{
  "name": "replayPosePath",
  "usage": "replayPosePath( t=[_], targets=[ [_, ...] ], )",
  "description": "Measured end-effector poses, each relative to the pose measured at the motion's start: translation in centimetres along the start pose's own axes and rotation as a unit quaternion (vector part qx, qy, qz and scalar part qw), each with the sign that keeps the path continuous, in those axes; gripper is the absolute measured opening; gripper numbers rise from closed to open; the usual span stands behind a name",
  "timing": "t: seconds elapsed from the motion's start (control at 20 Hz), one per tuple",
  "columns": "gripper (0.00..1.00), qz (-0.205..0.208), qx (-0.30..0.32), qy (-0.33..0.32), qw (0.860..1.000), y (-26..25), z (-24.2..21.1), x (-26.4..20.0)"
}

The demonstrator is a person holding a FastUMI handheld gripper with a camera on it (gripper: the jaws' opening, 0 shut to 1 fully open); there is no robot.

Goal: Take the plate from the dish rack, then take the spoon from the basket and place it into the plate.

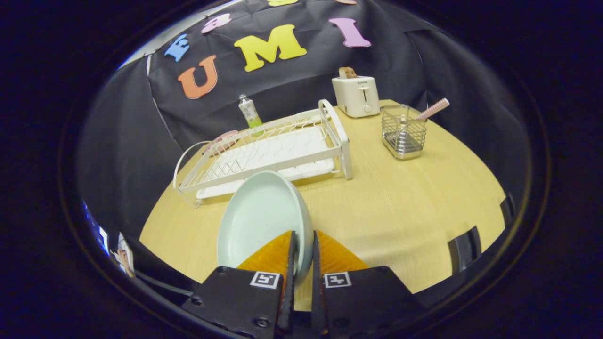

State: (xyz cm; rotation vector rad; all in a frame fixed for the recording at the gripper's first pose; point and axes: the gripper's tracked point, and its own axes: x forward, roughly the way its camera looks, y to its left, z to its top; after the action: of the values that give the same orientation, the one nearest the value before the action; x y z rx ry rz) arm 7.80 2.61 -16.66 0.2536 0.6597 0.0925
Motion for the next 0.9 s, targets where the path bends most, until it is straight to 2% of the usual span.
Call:
replayPosePath(
  t=[0.2,0.25,0.35,0.5,0.65,0.75,0.85,0.9],
  targets=[
    [0.27,0.005,-0.012,0.003,1.0,-1.7,-0.9,1.4],
    [0.32,-0.005,-0.024,-0.007,1.0,-2.4,-0.9,1.6],
    [0.34,-0.02,-0.039,-0.061,0.997,-3.3,0.5,1.2],
    [0.93,-0.052,-0.08,-0.13,0.987,-5.4,3.0,0.2],
    [0.98,-0.097,-0.1,-0.2,0.97,-8.6,5.9,-0.8],
    [1.0,-0.101,-0.097,-0.228,0.964,-10.3,7.6,-1.0],
    [1.0,-0.087,-0.086,-0.235,0.964,-11.7,9.1,-1.0],
    [1.0,-0.093,-0.084,-0.235,0.964,-13.0,10.1,-1.0]
  ],
)
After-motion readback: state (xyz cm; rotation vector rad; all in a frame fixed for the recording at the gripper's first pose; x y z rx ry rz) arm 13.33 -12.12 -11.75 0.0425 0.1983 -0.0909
